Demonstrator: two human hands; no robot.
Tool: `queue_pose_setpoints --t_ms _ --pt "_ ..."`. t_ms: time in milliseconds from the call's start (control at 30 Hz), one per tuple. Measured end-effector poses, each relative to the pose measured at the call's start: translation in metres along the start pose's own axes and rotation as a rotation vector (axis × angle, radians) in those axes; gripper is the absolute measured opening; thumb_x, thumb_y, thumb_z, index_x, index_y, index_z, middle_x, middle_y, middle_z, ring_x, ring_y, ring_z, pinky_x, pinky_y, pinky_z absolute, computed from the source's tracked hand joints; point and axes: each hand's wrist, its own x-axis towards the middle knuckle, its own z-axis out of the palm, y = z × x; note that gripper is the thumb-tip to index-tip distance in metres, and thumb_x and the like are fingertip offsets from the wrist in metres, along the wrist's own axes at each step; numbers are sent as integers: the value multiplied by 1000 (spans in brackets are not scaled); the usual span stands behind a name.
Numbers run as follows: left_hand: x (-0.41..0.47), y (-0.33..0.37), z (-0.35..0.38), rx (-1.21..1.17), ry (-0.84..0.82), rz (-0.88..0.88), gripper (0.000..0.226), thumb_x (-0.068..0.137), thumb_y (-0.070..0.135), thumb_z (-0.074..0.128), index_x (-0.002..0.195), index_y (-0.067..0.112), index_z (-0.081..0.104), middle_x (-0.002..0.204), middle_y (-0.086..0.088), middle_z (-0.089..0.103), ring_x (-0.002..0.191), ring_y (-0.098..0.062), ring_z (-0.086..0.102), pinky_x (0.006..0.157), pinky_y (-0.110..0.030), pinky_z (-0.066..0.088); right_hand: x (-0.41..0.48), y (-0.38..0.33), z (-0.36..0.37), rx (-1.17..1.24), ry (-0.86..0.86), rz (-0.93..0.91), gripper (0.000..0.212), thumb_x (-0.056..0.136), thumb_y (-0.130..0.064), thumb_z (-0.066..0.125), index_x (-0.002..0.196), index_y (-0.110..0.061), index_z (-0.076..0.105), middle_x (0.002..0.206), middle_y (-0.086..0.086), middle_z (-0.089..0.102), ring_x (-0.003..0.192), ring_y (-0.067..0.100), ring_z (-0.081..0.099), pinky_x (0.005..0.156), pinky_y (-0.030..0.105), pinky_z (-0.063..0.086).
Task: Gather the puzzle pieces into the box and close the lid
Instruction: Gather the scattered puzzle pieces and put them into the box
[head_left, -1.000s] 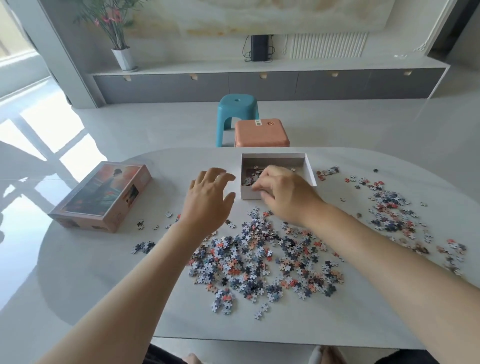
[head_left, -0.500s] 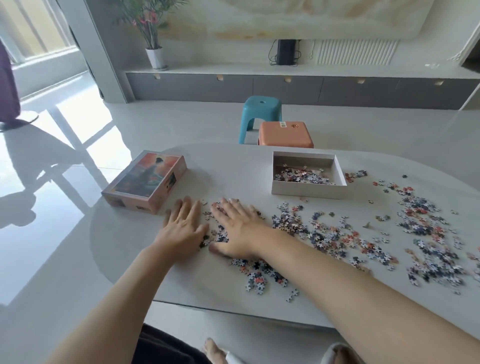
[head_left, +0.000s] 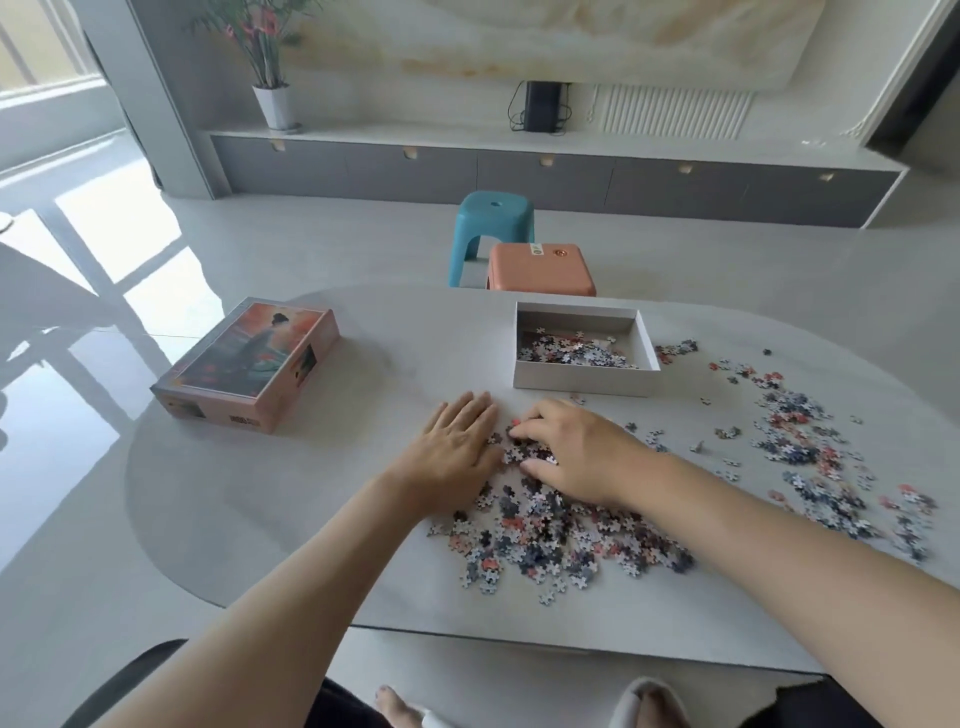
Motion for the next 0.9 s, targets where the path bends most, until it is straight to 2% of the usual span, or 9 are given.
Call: queue_pose_setpoints --t_ms 100,200,300,367,433,500,633,733,900 --pt "1 22 -10 -117 -6 46 58 102 42 28 152 14 20 160 -4 13 147 -14 4 115 -26 -1 -14 15 -8 75 21 8 41 92 -42 61 129 -24 61 127 -6 52 120 13 48 108 35 38" --pt "4 38 -27 -130 -25 110 59 98 48 36 150 21 26 156 1 25 143 -14 20 117 -32 16 -22 27 -18 160 74 45 41 89 -41 65 128 -28 62 123 -11 52 115 10 50 105 33 40" --pt "9 42 -38 -21 -130 113 77 88 63 46 151 29 18 156 6 20 141 -16 24 115 -42 28 -21 34 -26 83 -59 132 75 80 -61 65 145 -32 42 137 -11 41 131 12 34 112 40 33" --pt "13 43 -37 66 -151 116 79 82 68 51 148 32 27 150 4 29 135 -18 28 110 -46 36 -16 34 -27 40 -157 189 87 78 -67 65 151 -34 31 141 -6 36 135 15 27 113 42 31" --pt "19 43 -31 22 -106 138 62 84 59 57 139 33 45 134 1 44 123 -17 36 105 -42 40 -10 33 -27 60 -142 199 74 82 -60 66 147 -34 40 133 -3 41 130 18 36 108 40 35" --pt "28 45 -29 -48 -31 154 43 87 41 63 128 31 59 116 0 53 110 -16 46 100 -38 43 -6 32 -29 83 -89 185 49 87 -47 68 133 -32 57 118 -4 48 116 19 49 95 35 41" --pt "45 51 -28 -108 70 86 23 84 18 66 105 26 72 97 2 61 87 -17 60 85 -38 51 -3 35 -34 163 -33 191 17 89 -29 71 105 -27 72 100 -8 56 94 15 57 77 25 39" --pt "54 52 -27 -102 84 75 20 83 18 68 102 23 73 93 0 65 85 -18 61 82 -34 51 1 41 -36 220 -4 216 9 87 -21 73 95 -26 75 95 -10 64 89 11 61 74 21 43" --pt "65 53 -38 -202 170 37 14 85 16 68 97 19 73 93 5 68 75 -7 57 78 -21 49 5 51 -54 364 27 249 11 82 -15 78 89 -23 78 86 -11 73 77 7 67 73 24 54"
